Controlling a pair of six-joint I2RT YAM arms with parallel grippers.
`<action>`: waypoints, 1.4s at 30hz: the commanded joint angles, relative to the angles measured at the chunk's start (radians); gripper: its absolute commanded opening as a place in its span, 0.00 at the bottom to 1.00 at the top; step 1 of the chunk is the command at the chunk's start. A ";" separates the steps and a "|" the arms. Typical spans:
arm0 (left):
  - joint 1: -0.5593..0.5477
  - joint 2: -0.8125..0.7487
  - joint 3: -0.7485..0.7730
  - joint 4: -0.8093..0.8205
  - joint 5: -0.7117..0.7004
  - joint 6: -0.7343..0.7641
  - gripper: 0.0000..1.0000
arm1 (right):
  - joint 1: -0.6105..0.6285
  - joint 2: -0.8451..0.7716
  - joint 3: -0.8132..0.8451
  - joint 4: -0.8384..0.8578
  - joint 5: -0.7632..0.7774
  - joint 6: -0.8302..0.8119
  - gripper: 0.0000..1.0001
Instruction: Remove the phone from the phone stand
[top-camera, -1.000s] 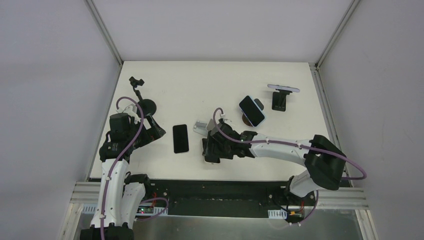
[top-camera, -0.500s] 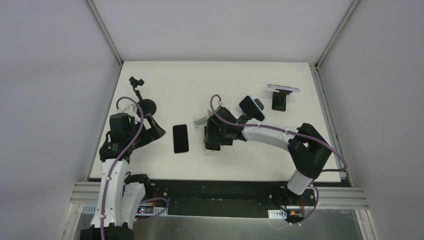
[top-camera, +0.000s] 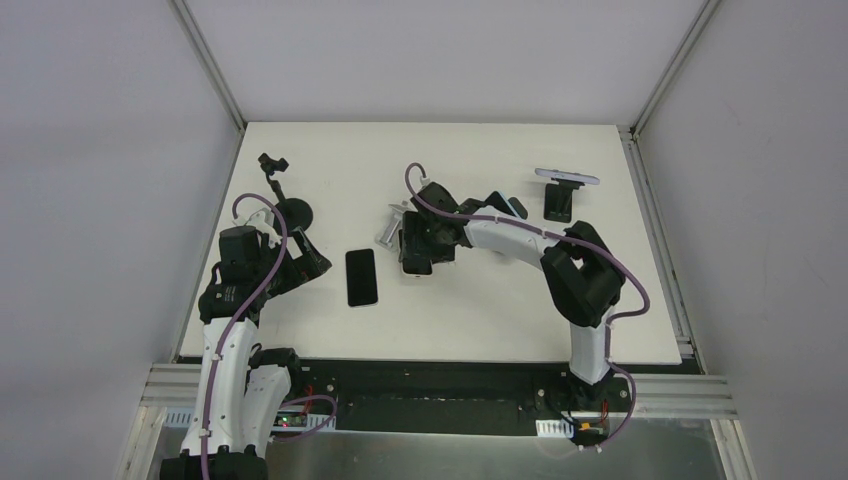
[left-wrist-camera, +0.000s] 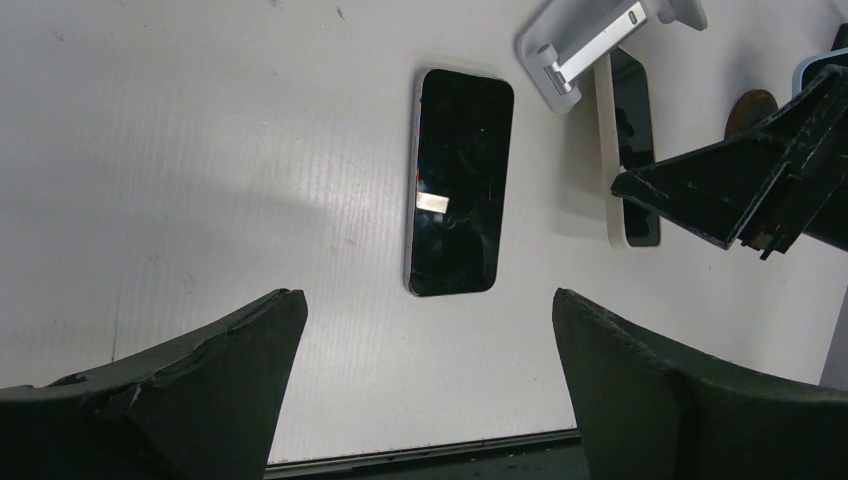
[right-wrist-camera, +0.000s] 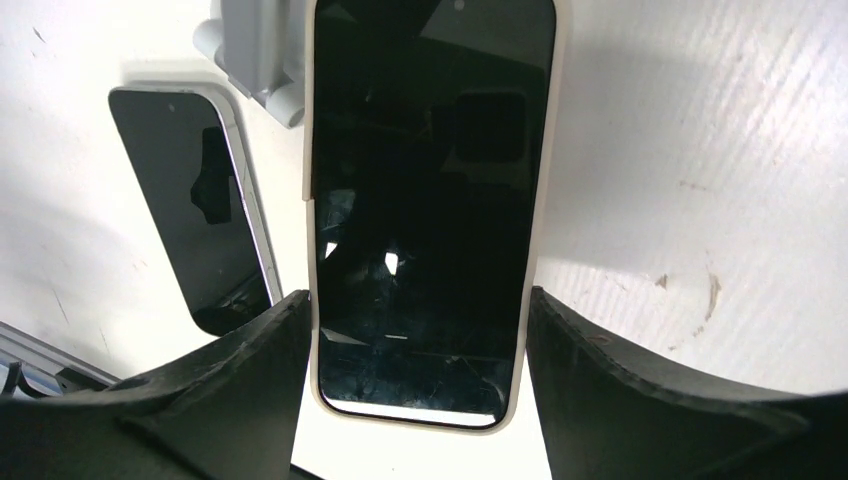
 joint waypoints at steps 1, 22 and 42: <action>-0.006 -0.005 0.022 -0.001 0.010 -0.010 1.00 | -0.001 0.015 0.067 -0.014 -0.038 -0.016 0.49; -0.006 0.001 0.022 -0.002 0.015 -0.010 1.00 | 0.144 -0.125 -0.034 -0.129 0.111 -0.106 0.49; -0.006 -0.004 0.022 -0.002 0.015 -0.008 1.00 | 0.150 -0.051 0.030 -0.218 0.206 -0.017 0.97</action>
